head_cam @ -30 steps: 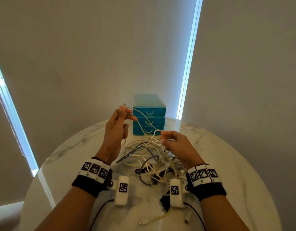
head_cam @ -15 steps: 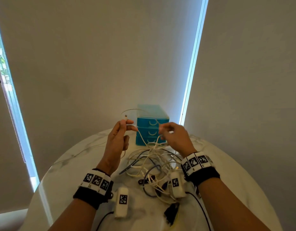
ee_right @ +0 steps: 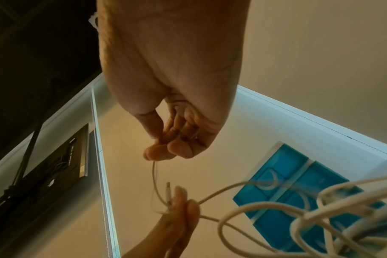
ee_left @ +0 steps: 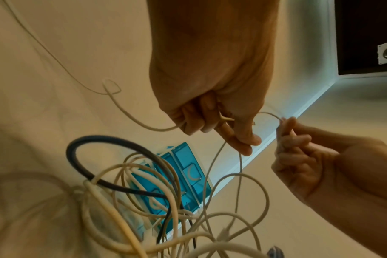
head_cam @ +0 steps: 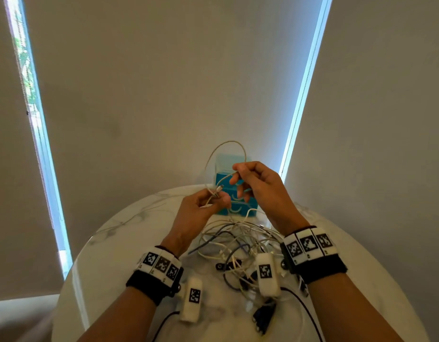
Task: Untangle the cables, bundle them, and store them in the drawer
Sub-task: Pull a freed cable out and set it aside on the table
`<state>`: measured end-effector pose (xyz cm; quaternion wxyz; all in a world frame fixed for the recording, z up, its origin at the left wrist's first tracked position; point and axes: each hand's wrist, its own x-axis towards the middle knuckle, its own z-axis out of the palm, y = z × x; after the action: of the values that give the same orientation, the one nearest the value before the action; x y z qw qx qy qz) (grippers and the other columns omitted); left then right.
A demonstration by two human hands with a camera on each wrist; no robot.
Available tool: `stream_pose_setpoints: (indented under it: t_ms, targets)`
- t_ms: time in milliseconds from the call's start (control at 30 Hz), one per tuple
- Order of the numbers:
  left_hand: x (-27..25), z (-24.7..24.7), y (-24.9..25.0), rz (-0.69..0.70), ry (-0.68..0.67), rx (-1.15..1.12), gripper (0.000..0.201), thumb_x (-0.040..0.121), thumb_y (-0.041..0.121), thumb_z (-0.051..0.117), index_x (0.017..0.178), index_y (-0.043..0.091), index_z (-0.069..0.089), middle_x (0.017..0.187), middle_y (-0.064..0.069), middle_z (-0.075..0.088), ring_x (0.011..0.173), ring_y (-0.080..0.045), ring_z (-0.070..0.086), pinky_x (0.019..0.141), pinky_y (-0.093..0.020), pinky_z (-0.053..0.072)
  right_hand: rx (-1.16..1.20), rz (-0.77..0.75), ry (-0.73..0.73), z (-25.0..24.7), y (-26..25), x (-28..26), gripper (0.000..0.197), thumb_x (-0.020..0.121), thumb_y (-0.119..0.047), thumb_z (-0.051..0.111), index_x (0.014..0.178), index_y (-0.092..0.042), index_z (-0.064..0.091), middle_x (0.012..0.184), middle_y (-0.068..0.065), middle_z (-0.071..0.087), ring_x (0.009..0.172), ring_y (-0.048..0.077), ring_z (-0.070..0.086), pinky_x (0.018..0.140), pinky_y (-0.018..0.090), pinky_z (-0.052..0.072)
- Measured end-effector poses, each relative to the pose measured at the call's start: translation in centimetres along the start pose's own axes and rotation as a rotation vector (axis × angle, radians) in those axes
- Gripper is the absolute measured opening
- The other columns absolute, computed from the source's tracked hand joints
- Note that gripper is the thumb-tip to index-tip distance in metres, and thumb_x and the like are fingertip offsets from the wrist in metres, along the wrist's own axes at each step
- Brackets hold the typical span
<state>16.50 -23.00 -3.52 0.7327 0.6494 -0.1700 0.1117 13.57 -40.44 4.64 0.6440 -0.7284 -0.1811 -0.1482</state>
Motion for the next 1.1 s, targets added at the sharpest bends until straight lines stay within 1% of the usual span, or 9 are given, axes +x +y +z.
stream_pose_setpoints:
  t_ms: [67, 167, 467, 667, 767, 867, 933, 967, 1100]
  targets:
    - [0.2, -0.4, -0.1, -0.023, 0.024, -0.034, 0.024, 0.101, 0.033, 0.072, 0.112, 0.013, 0.079, 0.099, -0.004, 0.082, 0.052, 0.001, 0.052, 0.052, -0.011, 0.042, 0.018, 0.06, 0.041, -0.7, 0.8, 0.0, 0.023, 0.109, -0.025, 0.061, 0.128, -0.013, 0.064, 0.104, 0.005, 0.08, 0.075, 0.018, 0.067, 0.064, 0.025, 0.055]
    - [0.6, -1.0, -0.6, -0.057, 0.027, -0.119, 0.037, 0.104, 0.048, 0.062, 0.117, 0.017, 0.079, 0.106, -0.007, 0.08, 0.054, -0.008, 0.034, 0.049, -0.021, 0.032, -0.065, 0.184, 0.139, -1.7, 3.2, -0.6, 0.02, 0.105, -0.021, 0.067, 0.124, -0.02, 0.068, 0.119, 0.01, 0.075, 0.09, 0.016, 0.071, 0.072, 0.029, 0.058]
    - [0.6, -1.5, -0.3, -0.071, -0.025, -0.211, 0.037, 0.105, 0.04, 0.062, 0.118, 0.009, 0.078, 0.092, -0.006, 0.069, 0.055, -0.011, 0.029, 0.048, -0.023, 0.024, -0.541, 0.095, -0.102, -0.8, 5.6, -0.9, 0.029, 0.09, -0.027, 0.084, 0.11, -0.032, 0.065, 0.146, -0.011, 0.053, 0.12, 0.013, 0.061, 0.099, 0.032, 0.056]
    - [0.3, -1.7, 0.4, -0.008, -0.078, -0.186, 0.03, 0.106, 0.037, 0.061, 0.125, 0.02, 0.077, 0.097, -0.004, 0.067, 0.056, -0.01, 0.029, 0.048, -0.023, 0.027, -0.677, 0.119, -0.203, 0.5, 4.0, 0.7, 0.032, 0.094, -0.024, 0.081, 0.121, -0.026, 0.064, 0.1, -0.008, 0.078, 0.092, 0.006, 0.072, 0.095, 0.033, 0.059]
    - [0.1, -1.8, 0.8, -0.023, -0.101, -0.14, 0.033, 0.106, 0.037, 0.062, 0.136, 0.028, 0.069, 0.104, 0.001, 0.071, 0.057, -0.008, 0.03, 0.05, -0.023, 0.027, -0.597, 0.026, -0.015, -0.6, 2.2, 1.7, 0.013, 0.096, -0.02, 0.079, 0.109, -0.02, 0.08, 0.094, -0.008, 0.079, 0.084, 0.009, 0.076, 0.078, 0.02, 0.061]
    - [-0.6, -0.8, 1.7, -0.053, -0.177, -0.008, 0.036, 0.105, 0.035, 0.065, 0.14, 0.029, 0.065, 0.117, 0.007, 0.078, 0.052, -0.004, 0.045, 0.046, -0.023, 0.042, -0.29, -0.017, 0.225, -1.6, 0.3, 2.5, 0.014, 0.093, -0.023, 0.084, 0.107, -0.018, 0.08, 0.092, -0.002, 0.081, 0.081, 0.013, 0.081, 0.08, 0.031, 0.067]
    - [-1.1, -0.1, 2.2, -0.051, -0.222, 0.077, 0.037, 0.104, 0.034, 0.066, 0.141, 0.03, 0.064, 0.129, 0.007, 0.076, 0.072, -0.004, 0.071, 0.079, -0.041, 0.06, -0.197, -0.033, 0.259, -1.9, -0.9, 2.8, 0.018, 0.092, -0.026, 0.086, 0.107, -0.017, 0.08, 0.095, -0.001, 0.082, 0.084, 0.016, 0.082, 0.086, 0.039, 0.067]
    - [-1.3, 0.2, 2.3, -0.056, -0.238, 0.095, 0.037, 0.104, 0.035, 0.066, 0.141, 0.032, 0.064, 0.131, 0.009, 0.075, 0.093, -0.005, 0.072, 0.1, -0.044, 0.05, -0.173, -0.054, 0.274, -1.9, -1.5, 2.8, 0.02, 0.091, -0.026, 0.086, 0.107, -0.015, 0.08, 0.096, -0.001, 0.082, 0.085, 0.017, 0.082, 0.088, 0.039, 0.067]
    - [-1.8, 1.0, 2.7, -0.072, -0.272, 0.038, 0.036, 0.104, 0.036, 0.065, 0.138, 0.028, 0.068, 0.129, 0.011, 0.076, 0.111, -0.009, 0.062, 0.107, -0.039, 0.037, 0.038, -0.17, 0.346, -1.6, -3.8, 3.0, 0.025, 0.092, -0.023, 0.085, 0.11, -0.008, 0.078, 0.101, 0.005, 0.082, 0.094, 0.023, 0.081, 0.094, 0.04, 0.065]
